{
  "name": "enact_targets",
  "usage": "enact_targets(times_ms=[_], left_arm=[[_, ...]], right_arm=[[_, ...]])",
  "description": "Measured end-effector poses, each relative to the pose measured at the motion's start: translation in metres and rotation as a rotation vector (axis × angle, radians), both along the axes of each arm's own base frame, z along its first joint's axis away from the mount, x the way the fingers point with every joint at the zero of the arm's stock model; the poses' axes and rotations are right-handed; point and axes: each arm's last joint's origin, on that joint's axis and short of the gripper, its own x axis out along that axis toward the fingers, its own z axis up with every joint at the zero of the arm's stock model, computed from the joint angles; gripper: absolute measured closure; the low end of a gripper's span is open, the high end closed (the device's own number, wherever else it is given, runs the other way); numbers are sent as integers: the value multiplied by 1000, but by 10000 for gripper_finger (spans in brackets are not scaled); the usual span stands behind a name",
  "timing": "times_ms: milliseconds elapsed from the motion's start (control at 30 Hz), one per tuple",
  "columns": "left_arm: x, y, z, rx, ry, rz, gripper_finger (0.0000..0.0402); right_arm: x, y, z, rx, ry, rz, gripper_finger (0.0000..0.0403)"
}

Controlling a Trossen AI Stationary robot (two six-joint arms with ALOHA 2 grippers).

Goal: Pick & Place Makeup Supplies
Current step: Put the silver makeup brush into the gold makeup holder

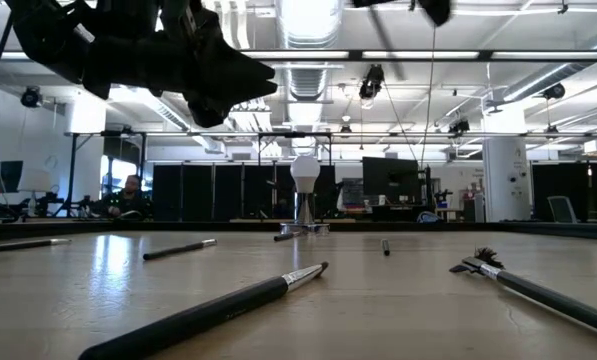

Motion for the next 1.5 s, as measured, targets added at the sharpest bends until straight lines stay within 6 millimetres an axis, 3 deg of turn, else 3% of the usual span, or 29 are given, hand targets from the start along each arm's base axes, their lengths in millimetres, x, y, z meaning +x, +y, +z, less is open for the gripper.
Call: enact_targets(times_ms=[267,533,733,1000,1500], left_arm=[[0,0,0,0,-3,11,303],[0,1,0,-2,0,20,303],[0,1,0,-3,1,19,303],[0,1,0,-3,2,19,303],[0,1,-2,-12,23,20,303]], right_arm=[[-62,43,4,118,93,-210,389],[-96,89,3,148,198,-288,389],[-121,127,-18,182,249,-332,389],[-132,156,-48,165,283,-366,390],[-136,160,-66,99,308,-362,390]])
